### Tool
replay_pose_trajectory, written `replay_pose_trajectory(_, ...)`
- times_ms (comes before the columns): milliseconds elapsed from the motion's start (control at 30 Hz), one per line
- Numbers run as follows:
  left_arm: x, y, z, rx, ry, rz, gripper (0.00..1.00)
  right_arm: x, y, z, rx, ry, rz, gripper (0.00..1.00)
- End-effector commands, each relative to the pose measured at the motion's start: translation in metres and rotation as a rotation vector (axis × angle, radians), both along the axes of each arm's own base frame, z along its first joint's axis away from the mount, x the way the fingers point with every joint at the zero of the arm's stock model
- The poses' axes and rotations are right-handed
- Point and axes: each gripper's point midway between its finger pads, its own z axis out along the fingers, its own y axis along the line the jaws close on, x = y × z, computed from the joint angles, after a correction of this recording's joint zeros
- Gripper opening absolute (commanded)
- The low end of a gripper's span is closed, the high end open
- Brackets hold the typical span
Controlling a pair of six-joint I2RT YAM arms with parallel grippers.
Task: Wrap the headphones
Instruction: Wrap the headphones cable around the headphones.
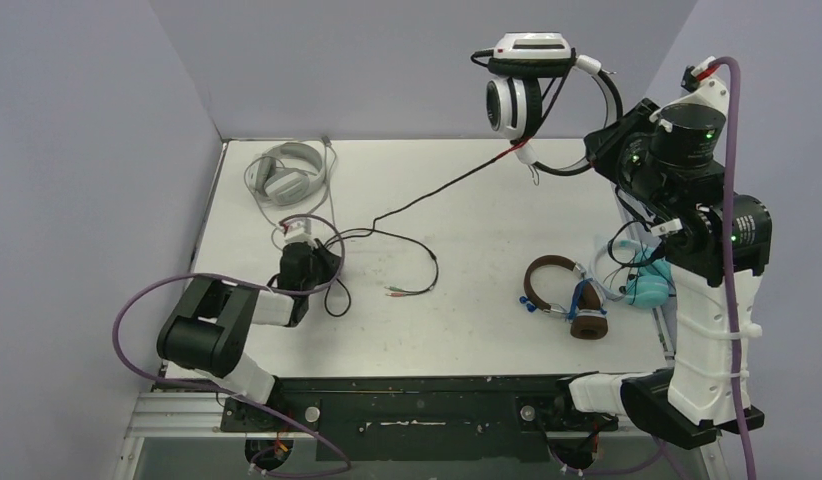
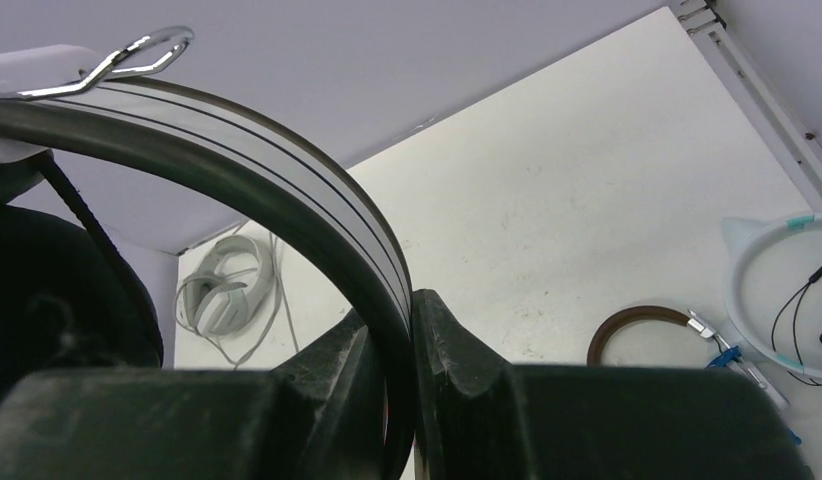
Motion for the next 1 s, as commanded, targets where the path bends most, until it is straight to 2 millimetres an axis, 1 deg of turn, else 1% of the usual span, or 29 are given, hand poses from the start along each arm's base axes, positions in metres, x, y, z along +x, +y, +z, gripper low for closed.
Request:
replay_pose_trajectory(0, 0.003, 0.061, 0.01, -0.057, -0.012, 0.307, 0.06, -0.011, -0.01, 0.044, 0.075, -0.155, -0.054, 0.0)
replay_pose_trajectory(100, -0.007, 0.099, 0.014, -0.036, -0.027, 0.491, 0.13, -0.011, -0.011, 0.044, 0.075, -0.154, -0.062, 0.0)
replay_pose_trajectory(200, -0.026, 0.131, 0.018, -0.027, -0.04, 0.674, 0.18, -0.01, -0.014, 0.044, 0.072, -0.156, -0.077, 0.0)
replay_pose_trajectory(267, -0.038, 0.149, 0.023, -0.022, -0.061, 0.776, 0.25, -0.009, -0.015, 0.043, 0.073, -0.154, -0.083, 0.0)
replay_pose_trajectory(300, -0.042, 0.153, 0.023, -0.025, -0.057, 0.801, 0.34, -0.008, -0.014, 0.041, 0.072, -0.15, -0.08, 0.0)
replay_pose_trajectory(333, -0.044, 0.158, 0.027, -0.023, -0.07, 0.826, 0.56, -0.007, -0.012, 0.04, 0.072, -0.15, -0.073, 0.0)
replay_pose_trajectory(367, -0.042, 0.157, 0.034, -0.015, -0.085, 0.814, 0.7, -0.005, -0.011, 0.039, 0.074, -0.149, -0.069, 0.0)
replay_pose_trajectory(400, -0.038, 0.155, 0.044, 0.0, -0.102, 0.785, 0.8, -0.003, -0.009, 0.037, 0.074, -0.143, -0.059, 0.0)
replay_pose_trajectory(433, -0.036, 0.15, 0.052, 0.017, -0.104, 0.758, 0.87, -0.002, -0.006, 0.035, 0.074, -0.138, -0.048, 0.0)
replay_pose_trajectory(500, -0.03, 0.138, 0.081, 0.044, -0.152, 0.719, 0.9, 0.002, -0.003, 0.03, 0.071, -0.119, -0.035, 0.0)
replay_pose_trajectory(567, -0.031, 0.126, 0.109, 0.067, -0.209, 0.708, 0.97, 0.006, -0.001, 0.025, 0.067, -0.105, -0.028, 0.0)
replay_pose_trajectory(633, -0.034, 0.117, 0.138, 0.094, -0.259, 0.705, 0.97, 0.009, 0.001, 0.022, 0.066, -0.095, -0.025, 0.0)
replay_pose_trajectory(700, -0.031, 0.107, 0.156, 0.133, -0.278, 0.654, 0.97, 0.011, 0.001, 0.019, 0.062, -0.087, -0.025, 0.0)
replay_pose_trajectory(733, -0.028, 0.105, 0.164, 0.149, -0.272, 0.641, 0.97, 0.011, 0.001, 0.017, 0.06, -0.083, -0.024, 0.0)
replay_pose_trajectory(767, -0.028, 0.108, 0.167, 0.162, -0.244, 0.668, 0.97, 0.012, 0.001, 0.016, 0.058, -0.08, -0.024, 0.0)
replay_pose_trajectory(833, -0.032, 0.121, 0.168, 0.192, -0.169, 0.774, 0.97, 0.013, 0.002, 0.014, 0.058, -0.076, -0.021, 0.0)
replay_pose_trajectory(900, -0.033, 0.13, 0.172, 0.238, -0.139, 0.834, 0.97, 0.013, 0.002, 0.013, 0.055, -0.072, -0.02, 0.0)
replay_pose_trajectory(933, -0.034, 0.134, 0.171, 0.23, -0.126, 0.87, 0.97, 0.013, 0.003, 0.012, 0.056, -0.071, -0.017, 0.0)
replay_pose_trajectory(967, -0.031, 0.131, 0.172, 0.216, -0.112, 0.85, 0.97, 0.013, 0.003, 0.012, 0.055, -0.071, -0.012, 0.0)
